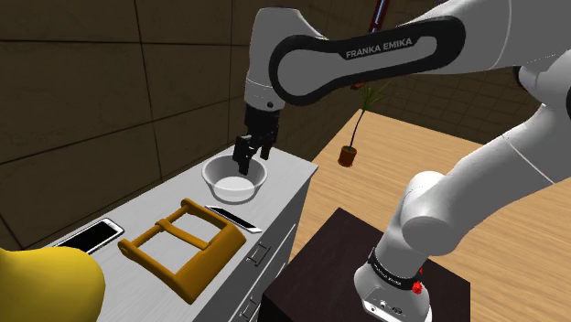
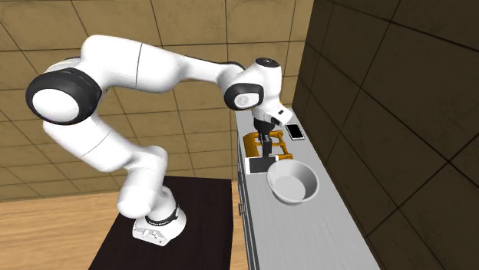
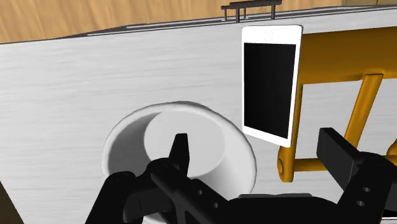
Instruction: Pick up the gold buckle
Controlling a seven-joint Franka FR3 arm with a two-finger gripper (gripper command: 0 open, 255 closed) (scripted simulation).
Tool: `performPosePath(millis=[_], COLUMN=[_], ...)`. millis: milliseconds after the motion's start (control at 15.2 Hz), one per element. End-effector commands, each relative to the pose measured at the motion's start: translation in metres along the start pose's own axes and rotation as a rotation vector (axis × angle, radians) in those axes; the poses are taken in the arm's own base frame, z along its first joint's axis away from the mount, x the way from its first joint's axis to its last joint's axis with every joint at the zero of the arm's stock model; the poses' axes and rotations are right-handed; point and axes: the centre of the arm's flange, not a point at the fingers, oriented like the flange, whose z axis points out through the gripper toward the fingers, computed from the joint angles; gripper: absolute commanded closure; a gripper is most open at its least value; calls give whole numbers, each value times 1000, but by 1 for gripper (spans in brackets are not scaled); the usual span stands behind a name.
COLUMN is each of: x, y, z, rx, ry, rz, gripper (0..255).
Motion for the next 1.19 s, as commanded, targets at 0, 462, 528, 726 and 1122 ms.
performPosePath(millis=[0,462,528,726,1122], x=[11,42,46,59,73], y=[-20,-88,-98,-128,-162], z=[15,67,75,97,132], rx=[6,24,26,34,42], ry=[-6,-31,-35,-46,-58], rz=[0,-3,-4,-5,-7], gripper=[0,0,0,0,0])
